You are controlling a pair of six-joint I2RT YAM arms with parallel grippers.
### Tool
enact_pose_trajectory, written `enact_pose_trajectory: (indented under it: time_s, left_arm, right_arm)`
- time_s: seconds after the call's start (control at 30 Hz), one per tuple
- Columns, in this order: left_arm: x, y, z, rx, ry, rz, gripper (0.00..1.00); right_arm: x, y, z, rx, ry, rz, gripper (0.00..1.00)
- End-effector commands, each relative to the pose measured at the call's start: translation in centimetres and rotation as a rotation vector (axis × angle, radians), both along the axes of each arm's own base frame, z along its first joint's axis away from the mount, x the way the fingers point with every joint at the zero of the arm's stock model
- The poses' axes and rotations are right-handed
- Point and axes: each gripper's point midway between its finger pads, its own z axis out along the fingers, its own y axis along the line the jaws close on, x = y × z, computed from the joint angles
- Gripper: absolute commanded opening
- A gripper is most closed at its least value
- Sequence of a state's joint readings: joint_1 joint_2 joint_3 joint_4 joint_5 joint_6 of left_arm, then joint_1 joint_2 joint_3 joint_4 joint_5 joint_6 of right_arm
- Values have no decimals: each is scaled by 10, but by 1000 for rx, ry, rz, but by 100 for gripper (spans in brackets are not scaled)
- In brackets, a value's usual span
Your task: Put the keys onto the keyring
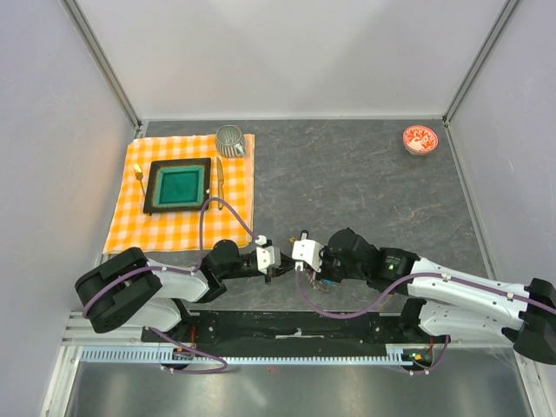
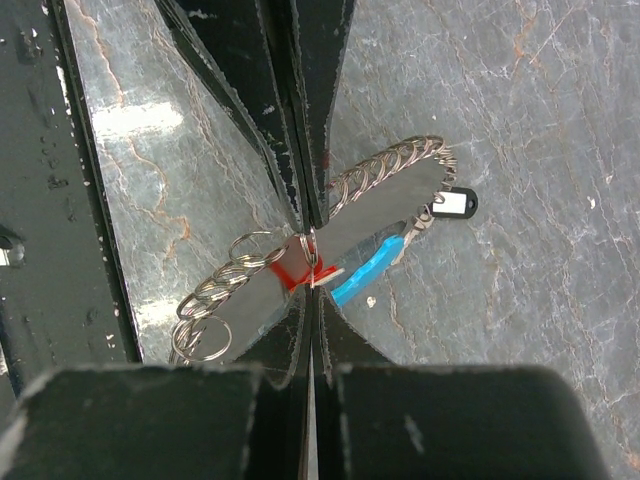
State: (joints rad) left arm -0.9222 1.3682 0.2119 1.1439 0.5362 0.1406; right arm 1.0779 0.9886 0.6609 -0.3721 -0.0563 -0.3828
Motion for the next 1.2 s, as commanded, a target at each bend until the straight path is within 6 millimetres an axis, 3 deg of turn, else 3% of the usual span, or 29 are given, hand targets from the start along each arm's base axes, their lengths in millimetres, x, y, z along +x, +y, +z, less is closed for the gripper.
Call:
enact_pose_trajectory:
  time_s: [0.0, 1.17]
  left_arm:
    - [0, -10, 25, -64, -55, -34, 2]
    - [-1, -17, 13, 3, -49, -47, 2]
  right_arm:
    - [1, 18, 25, 77, -23, 44, 0]
    - [3, 31, 53, 168, -38, 45, 0]
